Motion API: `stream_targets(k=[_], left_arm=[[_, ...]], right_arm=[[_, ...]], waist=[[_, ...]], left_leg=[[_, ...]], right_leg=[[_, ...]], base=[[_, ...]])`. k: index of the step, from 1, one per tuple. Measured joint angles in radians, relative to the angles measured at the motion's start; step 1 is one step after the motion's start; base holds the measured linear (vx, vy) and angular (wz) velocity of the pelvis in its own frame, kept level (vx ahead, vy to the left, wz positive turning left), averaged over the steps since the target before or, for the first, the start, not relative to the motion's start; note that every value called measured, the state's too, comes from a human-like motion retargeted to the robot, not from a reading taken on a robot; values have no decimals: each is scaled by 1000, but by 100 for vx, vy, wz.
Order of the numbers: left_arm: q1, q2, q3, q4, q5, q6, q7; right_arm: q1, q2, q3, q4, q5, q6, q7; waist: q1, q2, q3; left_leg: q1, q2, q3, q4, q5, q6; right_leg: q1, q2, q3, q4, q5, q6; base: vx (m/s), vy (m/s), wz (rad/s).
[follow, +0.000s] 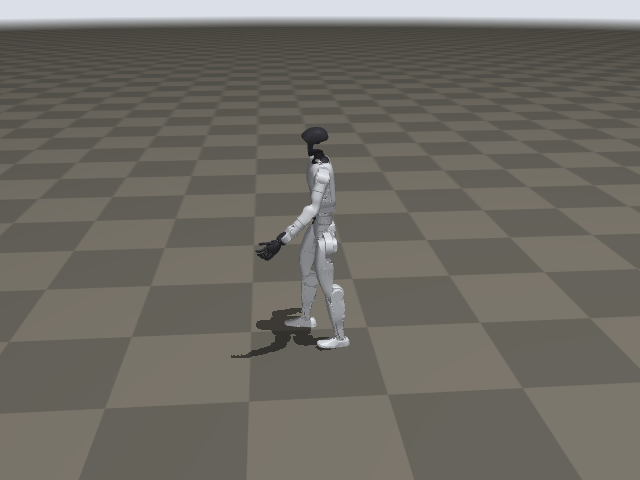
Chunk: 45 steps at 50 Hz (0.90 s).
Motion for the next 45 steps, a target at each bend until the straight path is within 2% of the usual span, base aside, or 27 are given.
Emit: stream_targets(k=[3,7,10,13,18,23,30,34,37,41,45], left_arm=[[23,34,-8,-94,-39,12,-32],[89,59,-3,-167,-50,30,-78],[153,57,9,-167,-38,38,-91],[227,37,15,-115,16,49,-96],[348,-37,73,43,72,59,-60],[441,-125,138,208,128,60,-33],[614,-231,116,251,194,52,-68],[687,-252,84,241,211,69,-133],[696,-246,82,256,185,87,-137],[665,-226,86,309,191,106,-105],[587,-202,108,356,220,108,-48]], right_arm=[[41,15,13,21,7,2,47],[87,29,15,56,-11,6,122],[89,32,0,82,-27,9,151],[61,26,-39,97,-16,-28,174],[-66,-2,-89,91,-13,-43,64],[-275,-52,-100,54,-28,-52,-64],[-550,-150,-44,-33,-79,-67,-129],[-655,-190,-30,-67,-73,-66,-116],[-702,-200,-19,-71,-30,-35,-126],[-681,-185,-32,-69,67,-29,-118],[-586,-155,-39,-60,94,-27,-110]], waist=[[-1,29,-14],[36,62,-54],[80,76,-87],[125,81,-110],[188,72,-131],[248,63,-92],[318,92,0],[326,71,30],[324,20,26],[297,-37,4],[254,-60,-26]], left_leg=[[-36,34,33,2,23,5],[-80,72,88,-1,46,6],[-110,89,138,-7,61,1],[-134,96,182,-6,69,-20],[-189,78,254,-20,112,-38],[-244,51,321,-39,178,-59],[-288,50,341,-43,217,-57],[-284,25,346,6,174,-3],[-279,-17,370,57,137,49],[-260,-40,346,195,59,101],[-222,-48,274,335,-18,118]], right_leg=[[-3,38,-6,110,-66,-63],[-8,82,23,295,-156,-103],[4,94,29,418,-217,-112],[53,114,69,463,-240,-84],[163,135,163,319,-231,-38],[230,114,200,75,-312,-27],[225,106,234,-67,-256,-19],[188,79,228,-91,-213,18],[132,38,211,-110,-172,77],[74,15,189,-107,-140,84],[40,13,158,-99,-119,84]], base=[[-34,8,-62],[-30,4,-80],[-29,0,-90],[-31,-5,-78],[-39,-11,-66],[-48,-16,-49],[-48,-14,-28],[-43,-12,11],[-40,-11,32],[-33,-17,48],[-28,-9,56]])
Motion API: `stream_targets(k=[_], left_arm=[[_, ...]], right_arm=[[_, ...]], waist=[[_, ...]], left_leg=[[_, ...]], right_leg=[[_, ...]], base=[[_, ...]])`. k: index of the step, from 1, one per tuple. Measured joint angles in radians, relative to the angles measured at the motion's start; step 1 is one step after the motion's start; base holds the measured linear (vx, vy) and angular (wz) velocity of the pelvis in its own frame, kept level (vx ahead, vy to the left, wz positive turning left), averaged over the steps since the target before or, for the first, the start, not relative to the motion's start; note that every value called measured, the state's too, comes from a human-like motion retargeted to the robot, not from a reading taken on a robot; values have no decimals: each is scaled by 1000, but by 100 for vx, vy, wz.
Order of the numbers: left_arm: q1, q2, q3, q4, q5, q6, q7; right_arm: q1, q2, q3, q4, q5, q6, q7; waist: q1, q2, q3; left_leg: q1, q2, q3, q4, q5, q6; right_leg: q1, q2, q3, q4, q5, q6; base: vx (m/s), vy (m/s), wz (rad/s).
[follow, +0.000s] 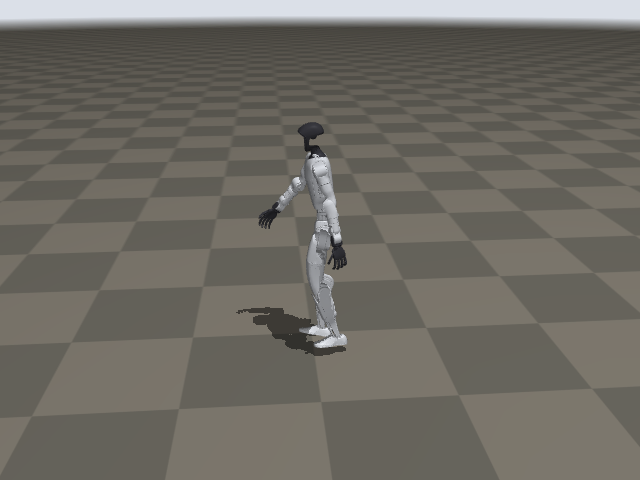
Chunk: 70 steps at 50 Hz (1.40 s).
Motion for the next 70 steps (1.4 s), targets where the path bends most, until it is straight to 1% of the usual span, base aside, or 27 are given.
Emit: stream_targets(k=[3,5,8,11,15,18,21,22,24,26,28,30,33,35,38,40,42,44,48,52,55,57,60,65,68,70], left_arm=[[-85,15,17,7,14,-10,49],[-154,22,23,1,13,-21,81],[-280,34,19,-16,1,-45,118],[-423,52,5,-33,-4,-72,127],[-599,94,-23,-63,14,-103,100],[-717,138,-51,-90,29,-116,70],[-802,179,-86,-135,28,-123,53],[-824,193,-98,-154,22,-123,51],[-852,221,-123,-201,0,-119,45],[-855,241,-146,-254,-28,-113,35],[-839,254,-164,-306,-58,-105,23],[-808,259,-175,-353,-86,-98,15],[-739,251,-178,-398,-113,-92,19],[-682,237,-175,-407,-120,-89,29],[-587,206,-164,-378,-106,-85,50],[-524,181,-153,-335,-83,-83,61],[-464,154,-134,-274,-50,-78,67],[-406,127,-113,-208,-14,-69,68],[-307,81,-62,-75,84,-55,55],[-195,44,-29,-6,176,-55,36],[-106,25,-27,0,191,-60,14],[-56,19,-37,-9,169,-56,-10],[3,19,-60,-19,120,-34,-48],[20,34,-78,5,109,23,-80],[-23,45,-75,32,151,32,-62],[-68,53,-72,41,180,24,-38]], right_arm=[[98,29,12,13,-43,7,-1],[163,49,27,26,-87,13,-5],[252,79,53,53,-154,22,-9],[330,107,79,82,-206,25,-3],[429,141,114,110,-260,26,26],[492,161,140,120,-294,26,62],[545,169,172,123,-314,25,105],[557,169,183,122,-315,24,122],[574,169,204,120,-305,21,159],[592,169,218,117,-283,17,195],[608,168,218,115,-254,14,225],[617,168,200,115,-220,15,240],[604,170,149,118,-161,21,217],[580,171,114,122,-122,26,177],[515,171,79,129,-96,29,91],[455,169,70,138,-112,32,33],[382,163,73,148,-159,37,-14],[308,152,82,153,-218,45,-48],[145,114,95,151,-313,47,-80],[12,53,99,110,-317,19,-80],[-63,8,106,69,-281,-1,-70],[-105,-16,117,48,-249,-6,-62],[-141,-37,133,31,-209,1,-57],[-110,-31,133,35,-183,33,-35],[-28,-12,117,44,-187,44,-16],[47,4,107,52,-191,46,-7]], waist=[[-43,10,-16],[-74,23,-21],[-123,45,-13],[-176,61,10],[-242,65,49],[-286,62,87],[-322,62,114],[-329,65,120],[-326,80,123],[-311,99,112],[-285,118,91],[-251,133,67],[-201,144,36],[-171,147,17],[-130,144,-10],[-101,140,-24],[-70,134,-34],[-39,129,-40],[20,126,-19],[68,141,22],[87,146,49],[90,140,63],[87,114,67],[50,59,37],[12,43,4],[-14,43,-18]], left_leg=[[57,5,-69,33,-26,-21],[107,10,-118,8,-30,-49],[185,20,-184,-96,-38,-103],[244,32,-223,-221,-55,-154],[279,42,-225,-342,-51,-206],[287,42,-223,-392,-21,-222],[269,26,-239,-402,6,-203],[257,23,-242,-399,15,-194],[224,43,-231,-392,36,-183],[186,66,-215,-378,53,-170],[150,92,-195,-364,65,-158],[123,116,-172,-354,72,-149],[100,138,-140,-346,78,-141],[88,145,-124,-346,85,-138],[69,148,-104,-350,102,-139],[52,146,-88,-356,120,-143],[31,142,-70,-364,145,-151],[5,137,-52,-371,174,-166],[-38,126,-31,-391,229,-193],[-66,120,-27,-407,234,-190],[-74,111,-8,-407,204,-169],[-70,97,13,-393,175,-145],[-55,66,33,-347,127,-94],[-25,6,-4,-175,22,-4],[6,-13,-41,-72,-35,20],[38,-16,-66,-27,-62,22]], right_leg=[[-16,19,-30,4,14,0],[-26,38,-50,6,25,0],[-44,71,-79,5,48,0],[-62,97,-109,-2,81,0],[-82,111,-131,-11,112,0],[-86,100,-141,-13,84,0],[-83,57,-182,3,48,-2],[-83,44,-197,14,39,-12],[-94,52,-207,60,22,-71],[-110,65,-190,136,-2,-126],[-131,84,-155,244,-37,-167],[-146,99,-123,372,-78,-188],[-133,104,-94,540,-136,-193],[-103,108,-66,616,-166,-188],[-36,129,6,652,-183,-165],[19,138,47,627,-165,-147],[78,133,70,553,-140,-139],[130,123,82,445,-152,-136],[196,112,93,235,-217,-124],[211,110,88,121,-191,-126],[200,103,79,74,-148,-119],[184,92,68,55,-121,-101],[145,64,49,43,-88,-65],[79,5,10,33,-55,-18],[49,-14,-22,24,-40,-4],[32,-15,-48,19,-27,0]], base=[[-29,-2,52],[-32,0,43],[-38,3,34],[-44,6,25],[-46,11,15],[-45,19,18],[-42,28,19],[-41,21,-1],[-41,7,-32],[-37,2,-55],[-32,1,-70],[-28,0,-76],[-24,-3,-66],[-24,-6,-50],[-27,-10,-39],[-31,-14,-35],[-36,-17,-33],[-40,-19,-26],[-44,-20,-15],[-45,-18,-1],[-44,-15,17],[-41,-12,30],[-39,-10,39],[-33,-7,55],[-29,-4,69],[-28,-4,75]])
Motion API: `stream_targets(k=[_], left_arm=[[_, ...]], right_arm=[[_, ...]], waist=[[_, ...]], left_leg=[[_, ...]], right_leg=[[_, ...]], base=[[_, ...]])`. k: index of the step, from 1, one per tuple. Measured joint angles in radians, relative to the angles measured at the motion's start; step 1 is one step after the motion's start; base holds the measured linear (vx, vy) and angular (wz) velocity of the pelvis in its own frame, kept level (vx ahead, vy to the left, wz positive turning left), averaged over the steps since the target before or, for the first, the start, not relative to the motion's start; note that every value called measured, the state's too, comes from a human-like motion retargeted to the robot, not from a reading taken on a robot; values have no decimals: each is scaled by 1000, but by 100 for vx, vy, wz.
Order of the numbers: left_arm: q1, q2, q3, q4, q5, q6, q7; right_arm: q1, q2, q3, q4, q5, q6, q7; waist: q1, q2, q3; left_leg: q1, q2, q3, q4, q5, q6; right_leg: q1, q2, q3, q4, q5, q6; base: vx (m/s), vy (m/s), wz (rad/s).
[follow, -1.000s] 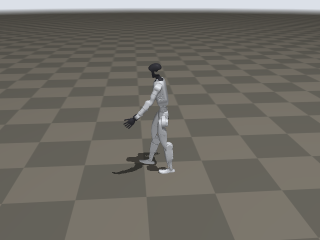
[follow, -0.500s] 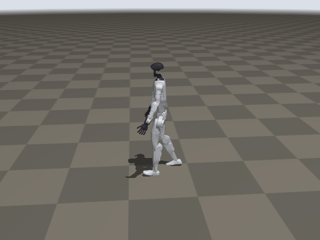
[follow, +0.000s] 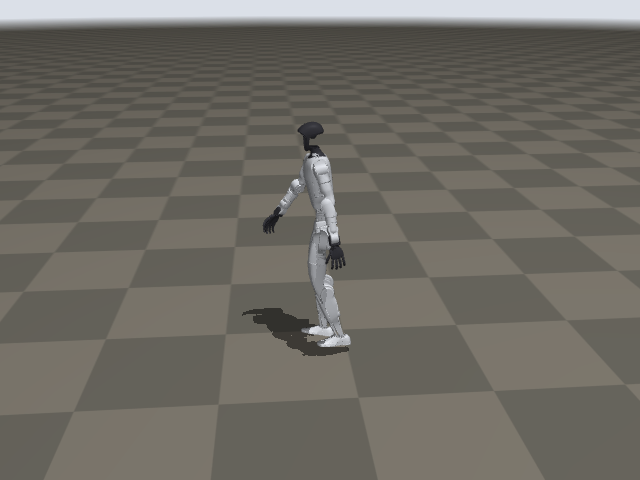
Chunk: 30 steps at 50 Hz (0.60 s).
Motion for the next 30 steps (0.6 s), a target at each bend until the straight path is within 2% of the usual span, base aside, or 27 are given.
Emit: stream_targets(k=[5,10,15,20,23,25,27,30], left_arm=[[-203,23,-4,-9,26,-42,89],[-492,30,-47,-59,-11,-94,146],[-770,14,-142,-136,-31,-162,135],[-965,14,-262,-239,-44,-218,91],[-1019,25,-327,-302,-59,-231,65],[-1027,35,-360,-346,-76,-227,50],[-1006,49,-376,-382,-89,-213,31],[-936,72,-375,-415,-94,-181,-3]], right_arm=[[235,48,-8,13,-7,-9,24],[468,105,20,13,-19,-31,69],[651,153,62,-4,-52,-54,145],[740,179,101,-4,-98,-57,219],[751,185,117,10,-113,-52,246],[742,178,121,22,-104,-47,253],[724,162,118,23,-78,-45,247],[691,139,94,9,-34,-44,228]], waist=[[-62,21,-45],[-113,46,-48],[-166,55,-2],[-194,51,58],[-201,55,85],[-207,60,99],[-196,76,90],[-140,113,51]], left_leg=[[94,24,-87,2,-3,-44],[187,50,-203,-146,34,-113],[236,65,-275,-300,24,-166],[232,77,-276,-374,51,-204],[219,74,-283,-376,70,-198],[208,48,-298,-364,80,-168],[181,38,-287,-353,95,-140],[132,80,-228,-344,117,-122]], right_leg=[[-46,31,-82,-12,37,0],[-94,59,-178,-19,85,0],[-117,55,-256,-23,150,0],[-147,63,-251,-31,227,0],[-148,62,-193,-21,219,0],[-130,30,-168,5,196,0],[-130,15,-167,68,163,-46],[-167,45,-177,246,78,-158]], base=[[-31,-3,83],[-37,7,87],[-43,14,72],[-47,9,27],[-40,22,9],[-34,43,3],[-35,35,-47],[-34,13,-111]])
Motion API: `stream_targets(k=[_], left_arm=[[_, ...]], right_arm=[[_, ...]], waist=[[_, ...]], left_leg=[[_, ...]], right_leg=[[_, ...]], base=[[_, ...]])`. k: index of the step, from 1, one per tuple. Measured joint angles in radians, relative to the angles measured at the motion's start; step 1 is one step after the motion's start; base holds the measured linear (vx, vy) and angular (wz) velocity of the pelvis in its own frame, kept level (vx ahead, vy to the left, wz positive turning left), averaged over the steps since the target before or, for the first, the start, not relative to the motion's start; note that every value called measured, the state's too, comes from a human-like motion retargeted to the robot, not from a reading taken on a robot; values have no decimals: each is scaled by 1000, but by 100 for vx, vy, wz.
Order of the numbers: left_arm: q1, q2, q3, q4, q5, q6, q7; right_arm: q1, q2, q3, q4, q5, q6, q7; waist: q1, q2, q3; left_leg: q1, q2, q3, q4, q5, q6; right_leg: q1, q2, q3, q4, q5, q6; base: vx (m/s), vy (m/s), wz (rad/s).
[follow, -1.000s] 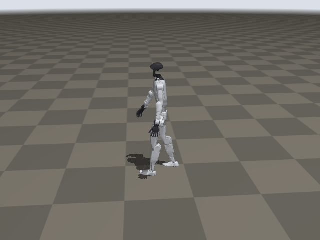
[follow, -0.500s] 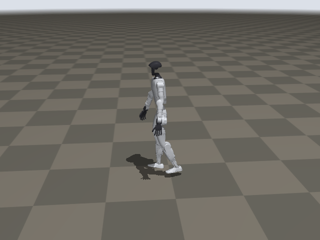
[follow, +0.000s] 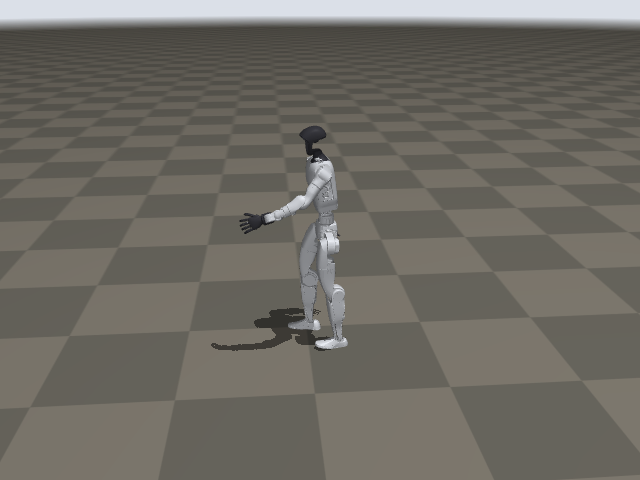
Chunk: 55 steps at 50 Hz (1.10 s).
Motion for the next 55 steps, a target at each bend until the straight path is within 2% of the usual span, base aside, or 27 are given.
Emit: stream_targets(k=[3,7,11,15,20,23,27,30,32,35,38,41,45,50,55], left_arm=[[113,7,47,2,20,31,-14],[307,-4,164,68,26,46,23],[500,-31,320,205,-23,51,122],[657,-44,474,373,-51,84,189],[845,-49,577,479,9,129,138],[961,-71,580,464,21,127,73],[1066,-108,566,441,-40,128,13],[1088,-129,558,436,-100,150,-14],[1063,-131,559,438,-161,187,17],[1022,-136,554,434,-194,201,49],[956,-136,566,425,-199,191,103],[863,-138,582,409,-206,164,172],[695,-136,585,386,-228,114,237],[458,-104,523,364,-222,75,211],[222,-40,426,328,-178,72,143]], right_arm=[[-41,-24,-58,-25,29,-1,-42],[-124,-42,-131,-33,34,-12,-120],[-270,-46,-165,15,7,-9,-181],[-446,-46,-175,65,-28,17,-208],[-661,-61,-181,41,-19,23,-234],[-758,-85,-186,-26,34,-19,-233],[-836,-116,-179,-123,87,-55,-235],[-857,-131,-167,-184,115,-56,-235],[-861,-140,-134,-207,159,-24,-242],[-805,-140,-120,-241,184,-14,-226],[-697,-133,-120,-262,178,-14,-223],[-574,-121,-123,-253,138,-12,-235],[-427,-102,-125,-184,66,-2,-256],[-263,-75,-133,-68,42,15,-255],[-111,-40,-170,-1,114,18,-213]], waist=[[65,19,-49],[131,19,-101],[192,1,-132],[256,-33,-137],[329,-38,-95],[352,-18,-49],[345,-16,-3],[307,-43,20],[284,-87,18],[230,-127,4],[179,-136,-20],[131,-118,-38],[61,-79,-47],[-44,-50,-39],[-111,-54,8]], left_leg=[[-34,32,63,4,9,9],[-58,46,130,6,16,3],[-83,34,191,3,32,-13],[-123,4,251,3,57,-35],[-173,-2,312,11,109,-63],[-194,7,304,25,130,-63],[-220,-10,263,69,111,-14],[-230,-48,247,155,56,53],[-242,-74,269,223,21,83],[-243,-97,268,386,-47,144],[-209,-89,228,505,-81,161],[-126,-68,167,488,-77,127],[3,-31,99,296,-80,32],[62,0,85,85,-91,-72],[66,2,103,-12,-36,-102]], right_leg=[[-27,15,21,209,-103,-61],[43,24,55,302,-192,-75],[175,17,89,189,-199,-33],[277,1,146,-33,-221,54],[310,0,187,-213,-209,128],[315,6,199,-263,-167,125],[286,-11,198,-285,-113,123],[248,-50,178,-276,-85,127],[202,-81,158,-281,-61,158],[164,-126,133,-264,-47,158],[147,-134,109,-253,-40,158],[139,-108,92,-248,-34,158],[117,-49,73,-249,-9,158],[76,-2,40,-263,20,158],[62,7,-3,-285,-36,158]], base=[[-26,6,-117],[-23,-1,-87],[-26,-8,-72],[-33,-14,-58],[-40,-15,-48],[-42,-13,-24],[-41,-10,14],[-39,-8,56],[-38,-10,67],[-30,-2,71],[-25,3,52],[-26,6,28],[-33,8,14],[-40,11,20],[-42,13,12]])
